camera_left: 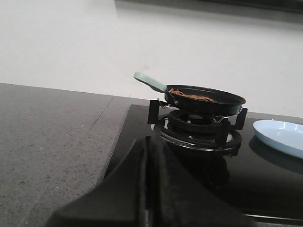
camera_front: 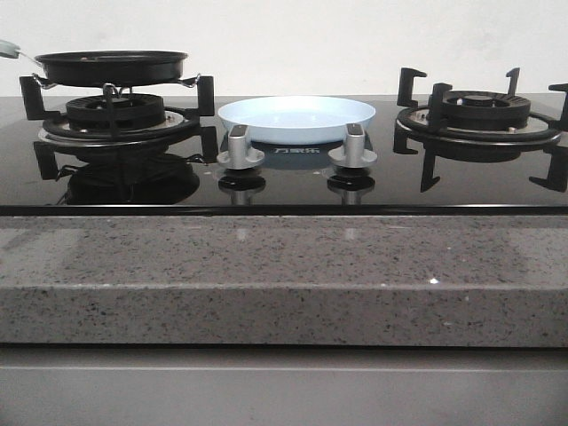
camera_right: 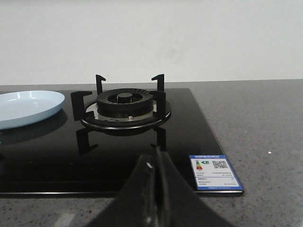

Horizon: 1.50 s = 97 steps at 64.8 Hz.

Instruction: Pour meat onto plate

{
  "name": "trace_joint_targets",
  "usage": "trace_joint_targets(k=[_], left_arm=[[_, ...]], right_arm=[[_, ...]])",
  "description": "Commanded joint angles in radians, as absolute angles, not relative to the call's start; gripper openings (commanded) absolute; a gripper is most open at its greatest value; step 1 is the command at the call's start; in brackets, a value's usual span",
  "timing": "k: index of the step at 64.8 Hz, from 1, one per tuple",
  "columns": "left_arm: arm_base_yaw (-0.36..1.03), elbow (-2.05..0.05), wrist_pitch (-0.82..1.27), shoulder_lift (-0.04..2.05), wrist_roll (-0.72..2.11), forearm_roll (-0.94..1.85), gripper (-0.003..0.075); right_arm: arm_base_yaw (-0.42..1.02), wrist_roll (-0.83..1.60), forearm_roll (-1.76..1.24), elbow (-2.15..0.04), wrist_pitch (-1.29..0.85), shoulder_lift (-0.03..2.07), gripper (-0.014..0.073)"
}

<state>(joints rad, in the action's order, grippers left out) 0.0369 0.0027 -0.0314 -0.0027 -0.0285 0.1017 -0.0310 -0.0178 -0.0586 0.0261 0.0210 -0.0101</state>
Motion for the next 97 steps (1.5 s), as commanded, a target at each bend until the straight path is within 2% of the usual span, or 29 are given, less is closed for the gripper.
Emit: trace_joint_targets(k=[1,81,97], left_arm=[[0.038,0.009,-0.109,-0.02,-0.032,0.104,-0.002],[0.04,0.005,-0.16,-0.02,-0.032,0.102,-0.002],[0.04,-0.163,0.012,-0.017,-0.032,0.105,-0.002]], right_arm=[[-0.037,-0.015,-0.051,0.021,0.107,-0.027,-0.0069],[-0.037,-0.015,-0.051,0.02,0.109,-0.027,-0.0069],[-0.037,-0.015,-0.051,-0.086,-0.008,-0.027,-0.0069]])
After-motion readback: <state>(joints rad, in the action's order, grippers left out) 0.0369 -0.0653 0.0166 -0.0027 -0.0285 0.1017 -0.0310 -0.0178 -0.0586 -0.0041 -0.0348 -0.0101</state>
